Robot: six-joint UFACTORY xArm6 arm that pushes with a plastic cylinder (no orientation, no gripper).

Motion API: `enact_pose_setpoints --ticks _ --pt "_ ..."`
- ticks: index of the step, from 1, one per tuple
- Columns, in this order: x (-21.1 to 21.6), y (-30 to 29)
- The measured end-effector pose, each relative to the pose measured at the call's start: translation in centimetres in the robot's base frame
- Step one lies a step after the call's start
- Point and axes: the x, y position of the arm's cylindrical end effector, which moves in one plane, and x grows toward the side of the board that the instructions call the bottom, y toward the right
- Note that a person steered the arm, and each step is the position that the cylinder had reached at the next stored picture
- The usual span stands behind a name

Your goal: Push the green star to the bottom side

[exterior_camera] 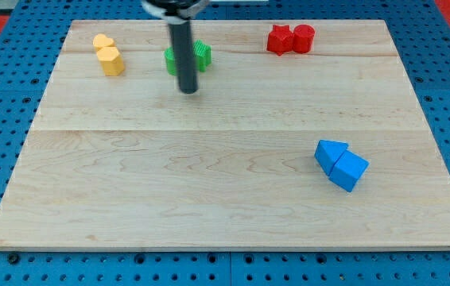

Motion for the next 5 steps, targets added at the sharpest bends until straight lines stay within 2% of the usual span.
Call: enact_pose_setpoints --ticks 1,2,3,4,5 --pt "-2.8 0.9" --pt "-4.8 6.2" --pt "-9.5 4.5" --pt "-10.2 0.0" --pt "-6.4 -3.1"
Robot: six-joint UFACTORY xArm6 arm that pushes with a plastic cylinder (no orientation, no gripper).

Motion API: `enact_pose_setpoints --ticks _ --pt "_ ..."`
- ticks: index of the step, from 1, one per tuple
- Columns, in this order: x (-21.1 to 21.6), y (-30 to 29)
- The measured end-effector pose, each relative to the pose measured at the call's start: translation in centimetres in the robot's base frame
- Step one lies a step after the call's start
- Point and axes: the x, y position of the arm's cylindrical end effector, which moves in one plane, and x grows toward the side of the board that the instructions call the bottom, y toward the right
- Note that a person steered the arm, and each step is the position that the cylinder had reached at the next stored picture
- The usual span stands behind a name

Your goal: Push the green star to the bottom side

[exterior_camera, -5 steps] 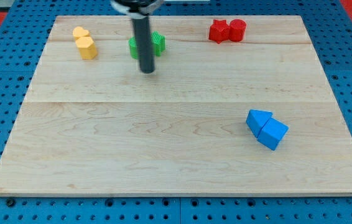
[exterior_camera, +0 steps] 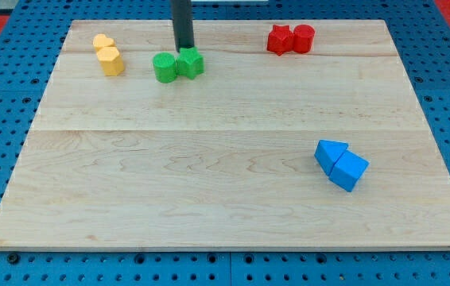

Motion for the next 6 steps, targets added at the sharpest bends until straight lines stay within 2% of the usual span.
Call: enact_pose_setpoints --ticks 2,3,4,5,6 --pt "1.4 1.2" --pt "6.9 2.9" --pt "8.4 2.3" --pt "0.4 4.8" --pt "-4.6 4.9"
